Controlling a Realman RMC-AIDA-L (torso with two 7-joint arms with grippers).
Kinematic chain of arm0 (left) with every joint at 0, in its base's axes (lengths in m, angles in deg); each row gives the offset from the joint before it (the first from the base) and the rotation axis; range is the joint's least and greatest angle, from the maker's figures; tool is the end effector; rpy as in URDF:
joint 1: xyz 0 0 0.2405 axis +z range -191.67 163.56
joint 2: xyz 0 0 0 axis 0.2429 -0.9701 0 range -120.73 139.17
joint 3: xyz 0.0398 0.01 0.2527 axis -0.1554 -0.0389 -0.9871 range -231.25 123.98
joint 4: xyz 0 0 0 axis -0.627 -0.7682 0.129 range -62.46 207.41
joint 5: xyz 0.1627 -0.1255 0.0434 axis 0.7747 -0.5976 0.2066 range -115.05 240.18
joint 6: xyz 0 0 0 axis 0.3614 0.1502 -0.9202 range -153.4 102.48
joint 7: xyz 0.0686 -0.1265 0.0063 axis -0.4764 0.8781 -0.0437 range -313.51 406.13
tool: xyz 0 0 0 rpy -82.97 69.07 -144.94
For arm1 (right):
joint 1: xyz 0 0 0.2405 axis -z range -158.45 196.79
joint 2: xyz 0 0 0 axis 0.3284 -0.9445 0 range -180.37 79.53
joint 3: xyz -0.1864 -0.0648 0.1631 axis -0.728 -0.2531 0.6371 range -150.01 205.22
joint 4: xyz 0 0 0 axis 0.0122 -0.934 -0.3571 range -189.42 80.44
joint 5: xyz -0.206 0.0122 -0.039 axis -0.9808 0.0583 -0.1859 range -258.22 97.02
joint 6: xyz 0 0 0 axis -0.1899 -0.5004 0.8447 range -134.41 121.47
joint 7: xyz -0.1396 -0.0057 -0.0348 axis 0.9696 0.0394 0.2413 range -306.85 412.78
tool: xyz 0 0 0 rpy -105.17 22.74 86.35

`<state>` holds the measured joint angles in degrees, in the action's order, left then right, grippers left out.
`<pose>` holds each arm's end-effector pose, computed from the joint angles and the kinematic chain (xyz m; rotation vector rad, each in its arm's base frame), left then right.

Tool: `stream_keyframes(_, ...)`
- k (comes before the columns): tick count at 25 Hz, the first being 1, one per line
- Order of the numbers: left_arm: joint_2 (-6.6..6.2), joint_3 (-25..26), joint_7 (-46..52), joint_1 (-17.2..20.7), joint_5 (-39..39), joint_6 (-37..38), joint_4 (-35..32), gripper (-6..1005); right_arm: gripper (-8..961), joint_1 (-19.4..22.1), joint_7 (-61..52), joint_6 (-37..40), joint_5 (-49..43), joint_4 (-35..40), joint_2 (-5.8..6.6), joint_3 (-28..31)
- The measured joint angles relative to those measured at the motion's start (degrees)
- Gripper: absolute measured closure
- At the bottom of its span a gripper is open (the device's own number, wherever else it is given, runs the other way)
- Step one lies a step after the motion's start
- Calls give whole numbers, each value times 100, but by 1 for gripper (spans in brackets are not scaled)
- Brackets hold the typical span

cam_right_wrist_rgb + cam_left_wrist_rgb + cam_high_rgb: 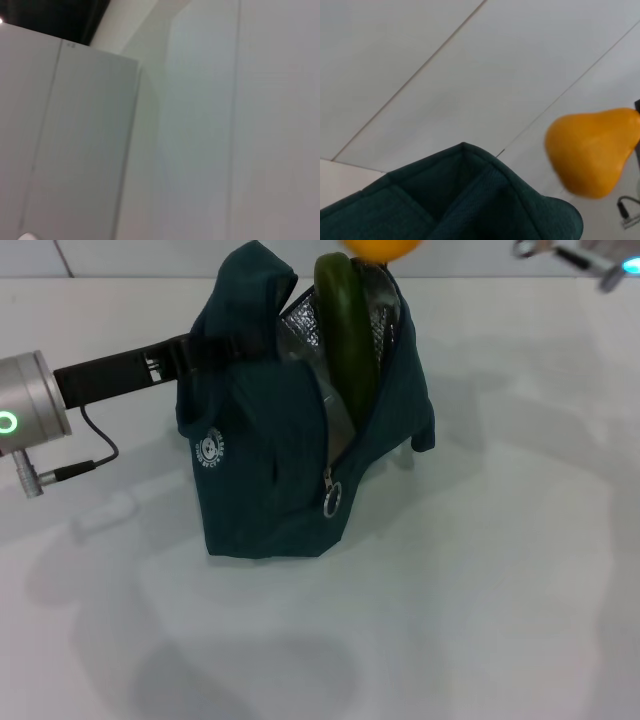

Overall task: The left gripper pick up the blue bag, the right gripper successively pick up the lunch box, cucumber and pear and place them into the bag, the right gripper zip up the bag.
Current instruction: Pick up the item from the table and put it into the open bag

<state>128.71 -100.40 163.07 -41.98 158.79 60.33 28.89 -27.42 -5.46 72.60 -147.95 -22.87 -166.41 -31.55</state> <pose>-0.2309 0.3492 0.0239 -2.4107 -1.3660 -1.1224 0.1029 0.4194 0.0303 -2.3743 -0.0881 1.2419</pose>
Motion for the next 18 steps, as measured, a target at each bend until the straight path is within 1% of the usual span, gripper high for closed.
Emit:
stream_keyframes(2,5,0,-8,17,-39,-5,0,944,861,-258,179,-43,3,-452,-3,-96)
stream_keyframes(4,5,0,-9,24,-60,-6,0,944,857,-395,349,-143,3,-741,-12,-217)
stream_keyframes(10,5,0,-11,25,-109,-10,5,944,847,-415,453,-400,111,-1262,-20,-519)
stream_keyframes(14,4,1,-13,86,-120,-10,17,944,840,-385,451,-598,161,-1360,-20,-739)
stream_keyframes(18,0,1,-13,134,-123,-9,17,944,834,-358,319,-831,180,-1370,-20,-780)
